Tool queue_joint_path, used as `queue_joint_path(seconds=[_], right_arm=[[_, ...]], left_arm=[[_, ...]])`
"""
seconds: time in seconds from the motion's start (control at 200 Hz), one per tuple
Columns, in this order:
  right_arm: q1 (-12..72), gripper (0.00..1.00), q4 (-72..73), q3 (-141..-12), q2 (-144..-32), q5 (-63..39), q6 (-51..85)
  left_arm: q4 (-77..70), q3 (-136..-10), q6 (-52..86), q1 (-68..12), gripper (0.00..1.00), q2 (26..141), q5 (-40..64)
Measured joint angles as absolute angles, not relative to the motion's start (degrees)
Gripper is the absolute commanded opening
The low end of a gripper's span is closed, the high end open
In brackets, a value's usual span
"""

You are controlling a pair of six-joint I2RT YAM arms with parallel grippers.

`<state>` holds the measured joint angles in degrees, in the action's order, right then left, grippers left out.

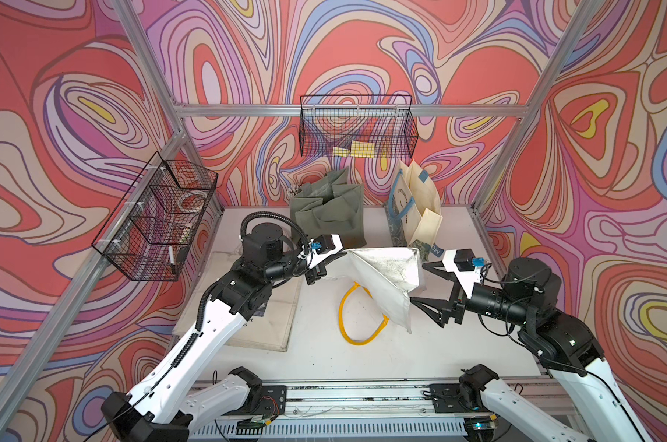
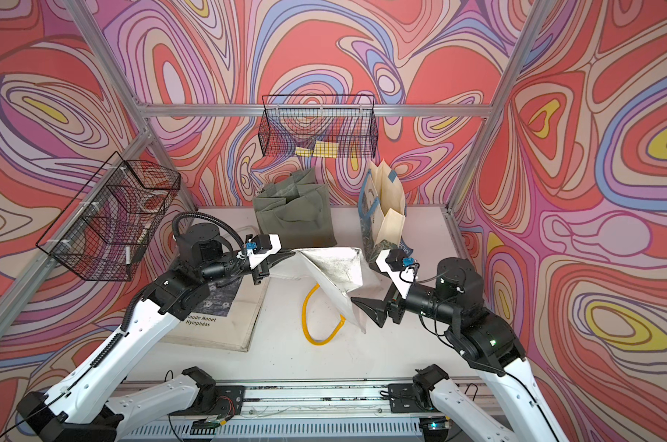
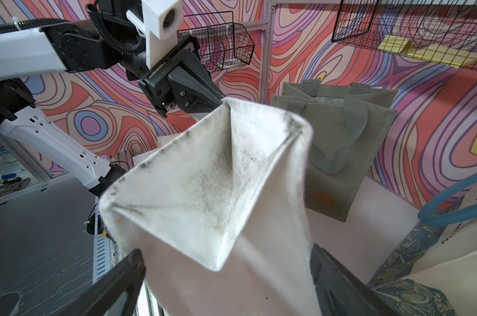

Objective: Put away the canvas bag
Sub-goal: Press the canvas bag at the center of the board.

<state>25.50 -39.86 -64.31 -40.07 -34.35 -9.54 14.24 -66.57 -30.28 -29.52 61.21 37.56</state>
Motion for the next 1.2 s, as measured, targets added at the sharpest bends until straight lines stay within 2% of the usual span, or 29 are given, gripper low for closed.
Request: queue_joint_path(seconds=[0.501,0.931,1.202], right_arm=[[25.5,0.98,-35.09,-62.06,-38.63,-39.16,-12.47],[25.5,0.98,-28.16,-57.32,-37.93,-27.33,-14.66],[25.5,0.98,-22.98,-54.5,-37.95,-29.91,-15.59]], left_arm=[[17.52,-68.82,-32.82,-29.52,0.0,63.33,38.2],[17.61,-68.82,-32.84,-29.39,0.0,63.46,39.05],[18.55,-68.82,-36.1,-29.26,0.0,63.46,41.17]])
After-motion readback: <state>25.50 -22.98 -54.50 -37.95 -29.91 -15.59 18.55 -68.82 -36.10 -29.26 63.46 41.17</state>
